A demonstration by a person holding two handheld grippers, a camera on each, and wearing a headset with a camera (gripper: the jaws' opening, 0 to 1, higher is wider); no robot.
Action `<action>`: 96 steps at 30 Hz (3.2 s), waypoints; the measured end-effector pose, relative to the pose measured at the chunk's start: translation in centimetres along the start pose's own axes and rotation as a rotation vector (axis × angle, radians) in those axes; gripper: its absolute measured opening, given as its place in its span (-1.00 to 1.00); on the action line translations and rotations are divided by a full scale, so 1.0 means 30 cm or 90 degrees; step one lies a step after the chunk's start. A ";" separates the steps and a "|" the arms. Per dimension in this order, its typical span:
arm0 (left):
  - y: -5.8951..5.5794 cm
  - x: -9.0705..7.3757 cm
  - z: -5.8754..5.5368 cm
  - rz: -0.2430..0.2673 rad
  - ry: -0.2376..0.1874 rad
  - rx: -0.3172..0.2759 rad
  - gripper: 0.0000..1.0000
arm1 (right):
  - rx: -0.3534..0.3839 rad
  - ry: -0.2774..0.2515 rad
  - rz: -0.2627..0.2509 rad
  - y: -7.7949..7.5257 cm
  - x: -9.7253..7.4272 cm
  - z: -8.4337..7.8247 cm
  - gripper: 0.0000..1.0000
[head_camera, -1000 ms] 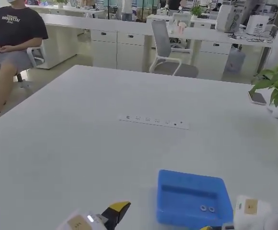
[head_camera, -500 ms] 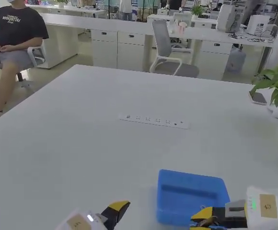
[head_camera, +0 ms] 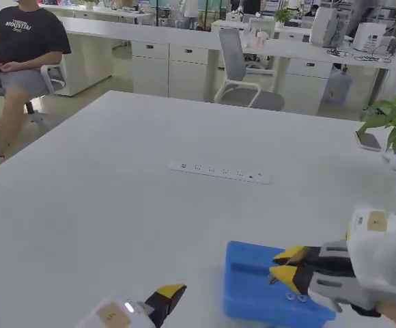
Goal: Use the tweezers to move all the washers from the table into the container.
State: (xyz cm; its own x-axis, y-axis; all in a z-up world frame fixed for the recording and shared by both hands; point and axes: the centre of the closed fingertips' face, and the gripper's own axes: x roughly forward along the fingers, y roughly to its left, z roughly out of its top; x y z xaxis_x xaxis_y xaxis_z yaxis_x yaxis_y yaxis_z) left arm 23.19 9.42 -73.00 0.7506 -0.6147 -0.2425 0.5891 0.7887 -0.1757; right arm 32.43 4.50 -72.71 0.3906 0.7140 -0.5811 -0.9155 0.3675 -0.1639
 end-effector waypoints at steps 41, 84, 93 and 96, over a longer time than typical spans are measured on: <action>-0.013 0.003 -0.005 -0.004 0.014 0.001 0.65 | 0.305 0.144 0.005 -0.156 0.158 -0.249 -0.93; -0.009 0.005 -0.015 -0.007 0.018 0.000 0.63 | 0.256 0.049 -0.006 -0.080 0.049 -0.137 -0.94; -0.019 0.008 -0.019 -0.012 0.023 0.002 0.63 | 0.281 0.002 0.027 0.011 -0.008 -0.095 -0.94; -0.022 0.009 -0.019 -0.013 0.025 0.004 0.63 | 0.279 0.002 0.039 0.040 -0.007 -0.104 -0.94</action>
State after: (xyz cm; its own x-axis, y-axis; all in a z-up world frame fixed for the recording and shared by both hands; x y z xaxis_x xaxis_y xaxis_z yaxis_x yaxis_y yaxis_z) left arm 22.82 8.74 -73.50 0.7262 -0.6293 -0.2768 0.6057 0.7761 -0.1752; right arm 30.96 2.93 -75.27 0.3363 0.7402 -0.5823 -0.8089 0.5436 0.2239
